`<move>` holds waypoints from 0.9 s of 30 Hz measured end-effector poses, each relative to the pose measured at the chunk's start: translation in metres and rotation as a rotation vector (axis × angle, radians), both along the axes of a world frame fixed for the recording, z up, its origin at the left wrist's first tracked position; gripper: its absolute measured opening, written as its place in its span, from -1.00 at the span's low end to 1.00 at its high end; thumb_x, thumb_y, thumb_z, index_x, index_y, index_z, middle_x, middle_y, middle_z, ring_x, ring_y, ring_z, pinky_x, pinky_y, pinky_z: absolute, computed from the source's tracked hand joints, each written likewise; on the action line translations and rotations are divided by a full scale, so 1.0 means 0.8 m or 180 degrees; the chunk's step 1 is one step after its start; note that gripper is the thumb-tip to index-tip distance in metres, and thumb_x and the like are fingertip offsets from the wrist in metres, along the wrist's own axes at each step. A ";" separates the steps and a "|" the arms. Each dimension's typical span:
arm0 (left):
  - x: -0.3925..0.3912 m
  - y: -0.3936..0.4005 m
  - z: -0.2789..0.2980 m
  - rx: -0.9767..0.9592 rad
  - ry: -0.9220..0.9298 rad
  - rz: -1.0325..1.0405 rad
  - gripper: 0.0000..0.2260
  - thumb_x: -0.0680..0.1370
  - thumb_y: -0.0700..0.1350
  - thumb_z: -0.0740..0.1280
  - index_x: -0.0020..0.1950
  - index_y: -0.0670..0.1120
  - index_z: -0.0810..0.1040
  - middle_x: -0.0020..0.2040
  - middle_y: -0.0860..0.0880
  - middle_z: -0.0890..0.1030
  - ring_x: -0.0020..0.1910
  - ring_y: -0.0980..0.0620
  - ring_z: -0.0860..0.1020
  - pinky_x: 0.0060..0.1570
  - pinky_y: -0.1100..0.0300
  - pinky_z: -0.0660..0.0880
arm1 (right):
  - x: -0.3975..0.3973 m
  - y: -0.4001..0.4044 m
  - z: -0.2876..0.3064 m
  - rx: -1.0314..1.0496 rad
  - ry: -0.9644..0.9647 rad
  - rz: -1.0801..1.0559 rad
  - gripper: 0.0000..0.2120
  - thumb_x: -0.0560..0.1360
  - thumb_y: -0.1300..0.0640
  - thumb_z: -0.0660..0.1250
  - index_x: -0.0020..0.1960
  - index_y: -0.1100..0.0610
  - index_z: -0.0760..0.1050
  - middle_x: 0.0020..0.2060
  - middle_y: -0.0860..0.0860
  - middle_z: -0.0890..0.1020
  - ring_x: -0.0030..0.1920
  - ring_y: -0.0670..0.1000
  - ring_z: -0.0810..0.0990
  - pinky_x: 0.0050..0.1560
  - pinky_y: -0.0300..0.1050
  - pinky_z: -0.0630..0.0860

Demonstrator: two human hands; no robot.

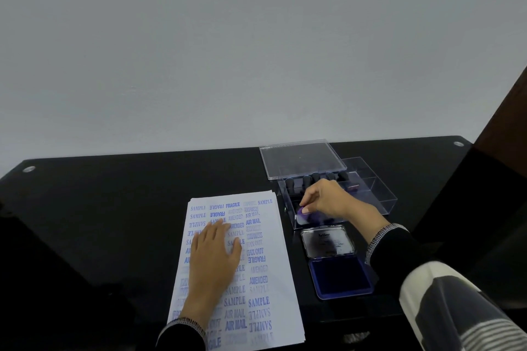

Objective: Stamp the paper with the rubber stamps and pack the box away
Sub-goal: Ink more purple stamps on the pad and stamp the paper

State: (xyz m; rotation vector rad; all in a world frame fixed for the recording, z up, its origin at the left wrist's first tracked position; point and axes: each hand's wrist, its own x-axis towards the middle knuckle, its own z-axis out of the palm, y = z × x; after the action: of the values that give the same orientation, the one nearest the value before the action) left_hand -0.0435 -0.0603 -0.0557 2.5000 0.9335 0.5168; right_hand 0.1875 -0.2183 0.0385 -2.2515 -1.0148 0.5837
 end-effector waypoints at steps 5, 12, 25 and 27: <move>0.000 0.000 0.000 -0.0012 0.0002 -0.0015 -0.55 0.61 0.12 0.17 0.48 0.03 0.27 0.52 0.07 0.23 0.53 0.06 0.10 0.47 0.15 -0.11 | 0.004 0.010 0.004 -0.0225 0.0034 0.0000 -0.87 0.30 0.32 0.55 -0.20 0.20 0.65 -0.23 0.14 0.69 -0.21 -0.02 0.66 -0.17 -0.32 0.56; 0.000 0.001 -0.002 0.0001 0.0010 -0.0016 -0.55 0.61 0.11 0.17 0.49 0.03 0.28 0.52 0.07 0.23 0.53 0.06 0.10 0.48 0.14 -0.10 | 0.002 0.015 0.004 -0.0343 0.0044 0.0053 -0.83 0.31 0.31 0.54 -0.14 0.19 0.63 -0.25 0.06 0.68 -0.20 -0.04 0.66 -0.15 -0.30 0.56; 0.001 0.000 -0.001 0.0024 -0.0029 -0.0019 -0.55 0.61 0.10 0.19 0.47 0.01 0.30 0.51 0.05 0.27 0.52 0.05 0.15 0.51 0.09 -0.04 | -0.001 0.009 -0.004 -0.0277 -0.0053 0.0156 -0.80 0.42 0.25 0.46 0.02 0.09 0.61 -0.10 0.02 0.66 -0.05 -0.06 0.63 0.12 -0.15 0.53; 0.000 0.000 0.000 0.0014 -0.0017 -0.0019 -0.55 0.61 0.10 0.18 0.48 0.01 0.29 0.51 0.05 0.25 0.52 0.05 0.13 0.50 0.11 -0.07 | -0.002 0.008 -0.005 -0.0275 -0.0074 0.0189 -0.75 0.45 0.24 0.43 0.12 0.09 0.60 -0.01 0.06 0.65 0.00 -0.03 0.61 0.17 -0.14 0.50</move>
State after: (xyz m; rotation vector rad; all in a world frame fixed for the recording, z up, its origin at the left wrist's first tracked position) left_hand -0.0431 -0.0600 -0.0557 2.5035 0.9235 0.5240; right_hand 0.1860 -0.2116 0.0344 -2.3149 -1.0903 0.6394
